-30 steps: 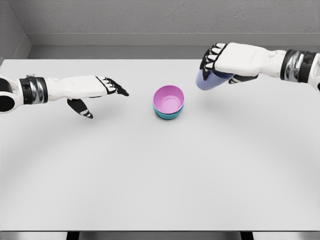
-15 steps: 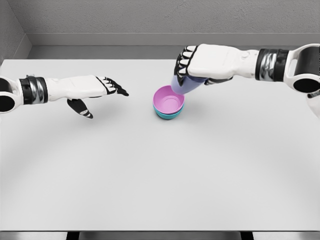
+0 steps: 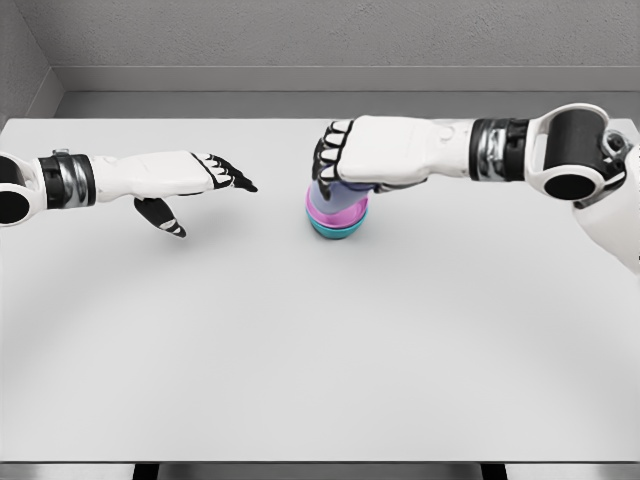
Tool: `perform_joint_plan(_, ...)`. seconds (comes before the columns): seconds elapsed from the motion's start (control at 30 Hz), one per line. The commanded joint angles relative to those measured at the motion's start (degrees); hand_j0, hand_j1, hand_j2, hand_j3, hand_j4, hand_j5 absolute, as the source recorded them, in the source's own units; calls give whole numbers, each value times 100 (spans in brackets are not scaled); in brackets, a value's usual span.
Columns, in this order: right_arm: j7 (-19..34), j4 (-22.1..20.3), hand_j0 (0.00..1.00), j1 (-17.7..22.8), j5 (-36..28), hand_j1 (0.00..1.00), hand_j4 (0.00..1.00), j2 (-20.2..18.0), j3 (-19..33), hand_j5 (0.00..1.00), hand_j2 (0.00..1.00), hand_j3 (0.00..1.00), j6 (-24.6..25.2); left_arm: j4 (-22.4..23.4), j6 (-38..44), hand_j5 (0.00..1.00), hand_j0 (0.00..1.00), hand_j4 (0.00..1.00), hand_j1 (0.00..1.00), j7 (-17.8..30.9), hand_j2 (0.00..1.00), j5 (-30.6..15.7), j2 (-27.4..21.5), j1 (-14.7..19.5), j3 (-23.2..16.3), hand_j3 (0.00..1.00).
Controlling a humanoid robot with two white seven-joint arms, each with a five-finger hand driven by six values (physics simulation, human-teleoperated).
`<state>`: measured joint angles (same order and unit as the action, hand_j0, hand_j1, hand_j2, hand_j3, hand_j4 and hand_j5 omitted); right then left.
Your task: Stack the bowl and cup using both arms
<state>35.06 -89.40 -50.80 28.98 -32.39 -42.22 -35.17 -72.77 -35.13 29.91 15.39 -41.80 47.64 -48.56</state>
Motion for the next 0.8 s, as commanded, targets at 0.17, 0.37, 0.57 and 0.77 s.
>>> perform_joint_plan(0.17, -6, 327, 55, 35, -15, 55, 55, 92, -23, 55, 55, 55, 17, 0, 13, 100, 100, 100, 100, -3, 100, -36, -3, 0, 13, 100)
perform_joint_plan(0.37, -6, 423, 56, 44, -6, 56, 56, 180, -32, 56, 56, 56, 17, 0, 13, 100, 100, 100, 100, 6, 100, -36, -3, 0, 13, 100)
perform_joint_plan(0.57, -6, 537, 56, 53, 12, 56, 56, 233, -41, 56, 56, 56, 17, 0, 13, 100, 100, 100, 100, 6, 100, -36, -3, 0, 13, 100)
perform_joint_plan(0.77, -6, 801, 56, 35, 117, 56, 56, 356, -32, 56, 56, 56, 17, 0, 13, 100, 100, 100, 100, 6, 100, -36, -3, 0, 13, 100)
